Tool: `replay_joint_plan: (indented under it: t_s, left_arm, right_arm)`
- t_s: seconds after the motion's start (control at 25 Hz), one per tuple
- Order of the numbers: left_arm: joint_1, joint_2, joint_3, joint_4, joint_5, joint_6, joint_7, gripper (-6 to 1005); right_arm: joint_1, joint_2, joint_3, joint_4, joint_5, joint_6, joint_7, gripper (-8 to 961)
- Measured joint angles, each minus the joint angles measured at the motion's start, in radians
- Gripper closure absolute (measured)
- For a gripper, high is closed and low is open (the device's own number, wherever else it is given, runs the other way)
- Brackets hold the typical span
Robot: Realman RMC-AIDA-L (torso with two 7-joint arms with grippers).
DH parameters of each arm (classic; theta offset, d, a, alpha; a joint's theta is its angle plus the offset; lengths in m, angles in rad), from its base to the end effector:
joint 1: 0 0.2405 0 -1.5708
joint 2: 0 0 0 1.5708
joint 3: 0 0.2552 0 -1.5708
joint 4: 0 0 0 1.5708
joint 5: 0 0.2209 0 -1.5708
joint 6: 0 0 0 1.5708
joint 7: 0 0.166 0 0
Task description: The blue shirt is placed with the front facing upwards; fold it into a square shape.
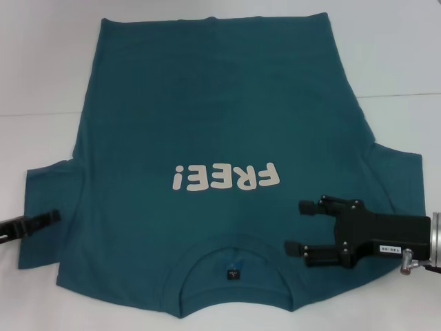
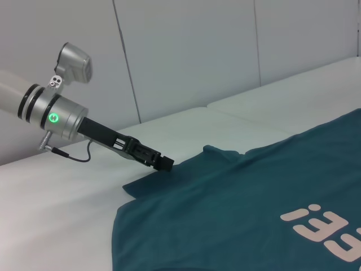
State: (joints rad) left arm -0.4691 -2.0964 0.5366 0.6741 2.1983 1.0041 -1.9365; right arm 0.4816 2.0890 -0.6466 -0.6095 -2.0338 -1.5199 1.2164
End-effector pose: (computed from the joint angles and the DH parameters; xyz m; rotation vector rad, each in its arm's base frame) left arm -0.3732 0.3725 0.0112 -1.9308 -1.4209 -0.4292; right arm 0.2849 0.3304 -0.0287 -2.6921 0.5455 0.6414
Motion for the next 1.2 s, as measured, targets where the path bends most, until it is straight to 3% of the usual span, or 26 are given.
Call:
replay_joint_plan:
  t_s: [0.44, 0.84, 1.2]
  left_arm:
    - [-0.015, -0.001, 0.024, 0.003, -0.015, 0.023, -0.004, 140]
    - [-0.038, 0.017, 0.040, -0.015, 0.002, 0.014, 0.000, 496]
    - [-0.039, 0.012, 0.052, 0.000, 0.002, -0.005, 0.016, 793]
  right_arm:
    - [-0.005, 0.000, -0.001, 0.001, 0.000, 0.003, 0.000, 12]
    - [0.003, 0.000, -0.001, 0.001, 0.000, 0.004, 0.006, 11]
    - [0.005, 0.000, -0.001, -0.003, 0.004, 0.002, 0.010, 11]
